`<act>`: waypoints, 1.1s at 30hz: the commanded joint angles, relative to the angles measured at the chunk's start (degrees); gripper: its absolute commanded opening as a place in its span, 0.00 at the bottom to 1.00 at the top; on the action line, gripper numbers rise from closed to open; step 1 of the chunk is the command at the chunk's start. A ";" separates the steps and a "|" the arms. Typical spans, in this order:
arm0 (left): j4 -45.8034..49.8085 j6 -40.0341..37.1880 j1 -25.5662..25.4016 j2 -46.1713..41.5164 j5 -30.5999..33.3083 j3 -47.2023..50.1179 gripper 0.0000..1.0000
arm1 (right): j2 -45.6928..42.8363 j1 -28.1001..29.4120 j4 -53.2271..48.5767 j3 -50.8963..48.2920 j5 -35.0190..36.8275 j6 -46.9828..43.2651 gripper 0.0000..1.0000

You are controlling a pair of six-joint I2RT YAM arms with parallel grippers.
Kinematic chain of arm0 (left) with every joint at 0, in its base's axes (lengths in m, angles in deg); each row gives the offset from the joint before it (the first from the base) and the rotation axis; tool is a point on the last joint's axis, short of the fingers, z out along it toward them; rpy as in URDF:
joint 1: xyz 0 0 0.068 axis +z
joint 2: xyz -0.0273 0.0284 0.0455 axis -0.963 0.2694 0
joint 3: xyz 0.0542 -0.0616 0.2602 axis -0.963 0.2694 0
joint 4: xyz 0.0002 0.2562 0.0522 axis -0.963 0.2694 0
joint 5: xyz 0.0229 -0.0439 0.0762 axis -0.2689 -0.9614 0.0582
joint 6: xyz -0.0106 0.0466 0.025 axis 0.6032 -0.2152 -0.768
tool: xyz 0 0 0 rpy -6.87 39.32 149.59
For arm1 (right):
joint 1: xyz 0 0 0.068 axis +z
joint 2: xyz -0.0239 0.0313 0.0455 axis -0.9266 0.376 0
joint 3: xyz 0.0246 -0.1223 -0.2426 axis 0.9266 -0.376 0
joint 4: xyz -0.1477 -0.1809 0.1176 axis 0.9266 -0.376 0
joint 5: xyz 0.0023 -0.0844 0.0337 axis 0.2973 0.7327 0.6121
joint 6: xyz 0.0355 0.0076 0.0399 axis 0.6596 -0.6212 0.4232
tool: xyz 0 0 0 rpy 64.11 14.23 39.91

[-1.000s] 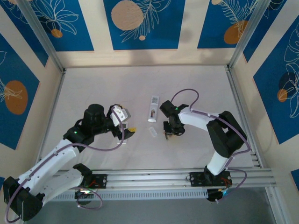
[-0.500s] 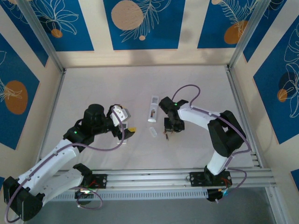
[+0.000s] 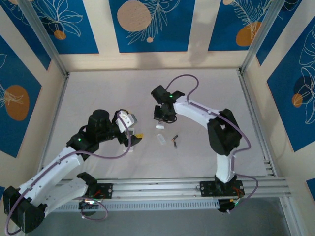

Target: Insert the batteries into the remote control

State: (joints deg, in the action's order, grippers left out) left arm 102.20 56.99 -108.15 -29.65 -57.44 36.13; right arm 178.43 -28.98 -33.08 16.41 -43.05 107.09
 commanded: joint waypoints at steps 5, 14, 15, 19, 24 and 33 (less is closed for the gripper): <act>-1.19 0.16 -0.13 -1.22 0.35 -0.06 1.00 | 6.00 -0.25 -2.98 4.71 0.86 2.57 0.10; -1.04 0.15 -0.13 -1.22 1.21 -0.15 1.00 | 8.11 -0.97 -4.79 5.57 2.83 3.62 0.10; -1.05 0.16 -0.14 -1.22 1.17 -0.15 1.00 | 8.26 -1.04 -5.03 5.67 2.82 3.95 0.11; -1.11 0.18 -0.14 -1.13 1.04 -0.15 1.00 | 8.53 -1.32 -5.06 5.34 1.36 4.93 0.11; -1.07 0.16 -0.07 -0.95 1.10 -0.15 1.00 | 8.51 -1.46 -5.29 4.81 0.53 6.03 0.16; -1.06 0.39 -0.07 -0.70 0.99 -0.15 1.00 | 7.52 -1.61 -5.34 5.31 -0.11 5.56 0.20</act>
State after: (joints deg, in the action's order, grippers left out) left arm 102.20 57.03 -108.15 -30.11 -56.54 36.13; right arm 185.95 -30.33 -36.73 20.98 -41.85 111.74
